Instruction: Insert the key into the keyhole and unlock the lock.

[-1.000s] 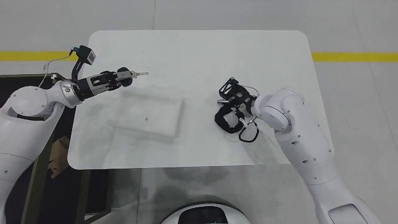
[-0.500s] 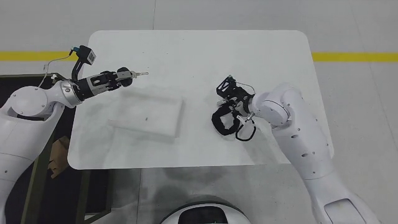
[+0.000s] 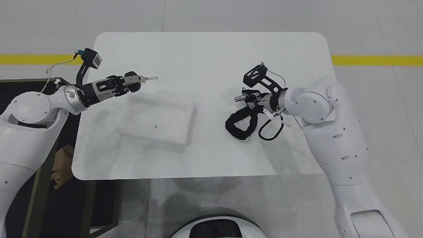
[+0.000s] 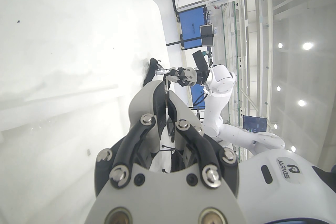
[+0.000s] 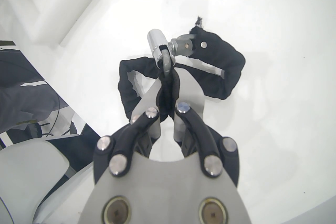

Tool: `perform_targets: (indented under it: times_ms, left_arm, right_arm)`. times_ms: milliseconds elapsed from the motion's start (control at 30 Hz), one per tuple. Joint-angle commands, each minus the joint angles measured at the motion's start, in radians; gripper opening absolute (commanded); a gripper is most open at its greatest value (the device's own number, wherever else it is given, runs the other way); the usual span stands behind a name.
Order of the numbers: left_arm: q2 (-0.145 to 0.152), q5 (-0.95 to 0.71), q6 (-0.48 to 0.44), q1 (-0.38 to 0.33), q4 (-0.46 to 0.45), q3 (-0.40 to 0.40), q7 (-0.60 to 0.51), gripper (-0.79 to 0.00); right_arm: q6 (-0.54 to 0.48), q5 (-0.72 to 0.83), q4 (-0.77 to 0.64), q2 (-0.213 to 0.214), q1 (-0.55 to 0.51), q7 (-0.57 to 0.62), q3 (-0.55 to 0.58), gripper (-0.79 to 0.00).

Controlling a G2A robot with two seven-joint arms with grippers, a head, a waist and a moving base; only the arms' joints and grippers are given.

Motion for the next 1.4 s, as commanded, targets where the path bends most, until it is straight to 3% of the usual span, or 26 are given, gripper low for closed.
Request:
perform_targets:
  times_ms: [0,767,800,867,900,1000,1167,1367]
  left_arm:
    - [0.0,0.0,0.0,0.0,0.0,0.0,0.0,-0.785]
    - [0.0,0.0,0.0,0.0,0.0,0.0,0.0,-0.785]
    - [0.0,0.0,0.0,0.0,0.0,0.0,0.0,-0.785]
    - [0.0,0.0,0.0,0.0,0.0,0.0,0.0,-0.785]
    - [0.0,0.0,0.0,0.0,0.0,0.0,0.0,-0.785]
    - [0.0,-0.052,-0.007,0.068,-0.042,-0.031,0.039,-0.785]
    - [-0.009,-0.143,-0.011,0.149,-0.099,-0.081,0.032,-0.785]
    - [-0.041,-0.247,0.019,0.155,-0.115,-0.065,-0.068,-0.785]
  right_arm:
    - [0.0,0.0,0.0,0.0,0.0,0.0,0.0,-0.785]
    - [0.0,0.0,0.0,0.0,0.0,0.0,0.0,-0.785]
    - [0.0,0.0,0.0,0.0,0.0,0.0,0.0,0.0]
    - [0.011,0.002,-0.029,0.002,-0.055,-0.034,0.009,0.0]
    - [0.023,0.007,-0.05,0.005,-0.093,-0.065,0.029,-0.785]
    - [0.062,0.057,-0.056,0.008,-0.131,-0.132,0.071,-0.785]
    - [0.077,0.37,-0.012,0.003,-0.129,-0.163,0.111,-0.785]
    - [0.085,0.657,0.076,-0.001,-0.108,-0.166,0.108,-0.785]
